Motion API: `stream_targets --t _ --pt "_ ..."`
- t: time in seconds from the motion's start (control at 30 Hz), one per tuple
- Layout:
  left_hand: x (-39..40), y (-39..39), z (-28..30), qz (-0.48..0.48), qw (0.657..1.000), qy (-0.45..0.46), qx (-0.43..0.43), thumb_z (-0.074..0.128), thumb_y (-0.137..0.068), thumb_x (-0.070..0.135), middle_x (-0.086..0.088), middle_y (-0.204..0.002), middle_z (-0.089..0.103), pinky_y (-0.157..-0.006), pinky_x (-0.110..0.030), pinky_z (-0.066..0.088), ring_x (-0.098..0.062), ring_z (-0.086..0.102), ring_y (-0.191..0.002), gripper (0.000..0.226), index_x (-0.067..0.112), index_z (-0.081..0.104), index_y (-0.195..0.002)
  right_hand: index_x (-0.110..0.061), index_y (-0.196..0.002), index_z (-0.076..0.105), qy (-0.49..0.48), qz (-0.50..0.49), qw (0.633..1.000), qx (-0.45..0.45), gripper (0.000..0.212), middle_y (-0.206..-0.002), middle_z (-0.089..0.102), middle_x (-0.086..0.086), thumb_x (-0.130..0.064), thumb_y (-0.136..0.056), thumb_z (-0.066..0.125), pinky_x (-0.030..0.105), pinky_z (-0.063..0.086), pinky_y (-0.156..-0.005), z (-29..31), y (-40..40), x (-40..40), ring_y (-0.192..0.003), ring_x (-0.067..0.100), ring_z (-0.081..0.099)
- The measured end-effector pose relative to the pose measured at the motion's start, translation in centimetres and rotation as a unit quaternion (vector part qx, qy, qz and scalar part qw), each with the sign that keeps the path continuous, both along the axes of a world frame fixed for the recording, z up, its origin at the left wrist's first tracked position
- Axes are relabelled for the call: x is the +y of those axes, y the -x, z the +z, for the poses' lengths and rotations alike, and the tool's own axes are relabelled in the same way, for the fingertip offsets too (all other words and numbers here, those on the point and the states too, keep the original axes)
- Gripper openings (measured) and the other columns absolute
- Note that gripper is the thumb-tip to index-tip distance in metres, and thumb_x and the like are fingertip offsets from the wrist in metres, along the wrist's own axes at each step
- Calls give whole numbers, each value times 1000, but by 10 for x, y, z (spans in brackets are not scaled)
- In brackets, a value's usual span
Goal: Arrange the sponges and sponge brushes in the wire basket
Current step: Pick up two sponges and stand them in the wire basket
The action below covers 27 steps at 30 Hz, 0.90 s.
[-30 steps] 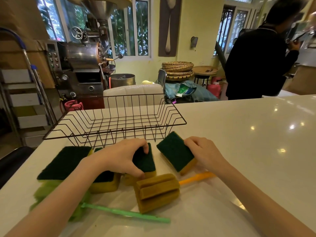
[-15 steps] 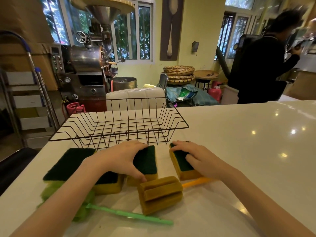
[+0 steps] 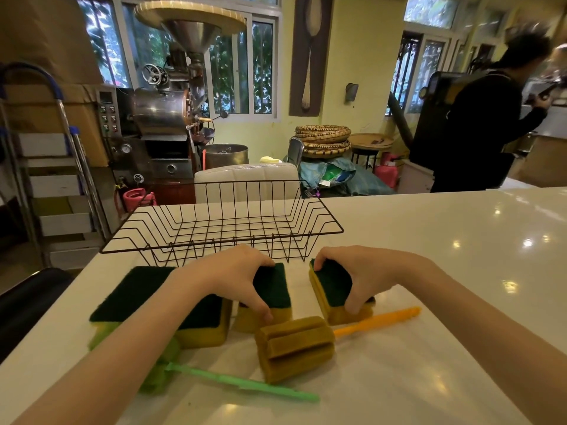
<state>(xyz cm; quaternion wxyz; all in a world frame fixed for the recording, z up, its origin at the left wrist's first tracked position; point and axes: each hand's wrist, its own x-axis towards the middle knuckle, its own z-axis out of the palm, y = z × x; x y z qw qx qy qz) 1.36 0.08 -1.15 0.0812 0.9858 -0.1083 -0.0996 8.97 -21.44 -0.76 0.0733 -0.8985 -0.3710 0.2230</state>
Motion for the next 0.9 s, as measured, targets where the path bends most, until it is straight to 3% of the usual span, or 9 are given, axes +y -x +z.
stream_targets --t 0.17,0.3,0.33,0.43,0.53,0.67,0.9 --pt "2 -7 43 -33 999 17 -19 72 -60 52 3 -128 47 -88 -24 37 -13 41 -112 81 26 38 -129 -48 -106 38 -24 11 1000 -9 64 -103 42 -14 -30 -58 75 18 40 -61 28 -11 0 -87 7 46" --pt "14 -15 82 -54 995 69 -50 73 -62 46 6 -127 49 -87 -21 35 -10 43 -111 77 28 39 -129 -58 -101 40 -81 29 996 -3 61 -119 42 -17 -37 -56 76 27 46 -87 61 -24 -1 -109 9 44" --pt "18 -20 89 -53 994 72 -65 73 -62 46 6 -126 49 -86 -19 35 -9 43 -110 77 29 39 -128 -58 -102 40 -96 30 995 -1 63 -120 42 -19 -39 -55 76 27 45 -88 70 -28 0 -110 9 43" --pt "31 -40 103 -42 992 71 -101 73 -60 47 7 -123 49 -77 -12 34 -8 43 -105 78 28 39 -128 -58 -102 39 -136 27 990 -15 64 -114 39 -27 -37 -56 78 18 45 -73 88 -42 11 -106 6 44" --pt "43 -66 103 -29 991 63 -118 74 -59 46 5 -122 49 -69 -10 33 -9 42 -101 80 26 38 -129 -55 -101 38 -163 21 984 -70 63 -108 40 -20 -33 -57 79 16 44 -64 93 -61 28 -98 10 46" --pt "59 -108 90 -13 994 45 -103 75 -61 42 -1 -125 49 -81 -25 39 -11 42 -102 79 23 37 -128 -43 -111 36 -172 5 978 -117 69 -112 38 -7 -29 -58 79 16 42 -63 86 -93 54 -97 15 45" --pt "78 -170 43 33 999 15 -21 74 -65 36 -5 -132 46 -89 -32 37 -23 43 -118 79 19 33 -131 -32 -118 35 -150 -9 982 -114 76 -108 38 -5 -24 -56 79 15 39 -58 54 -141 91 -94 15 44"
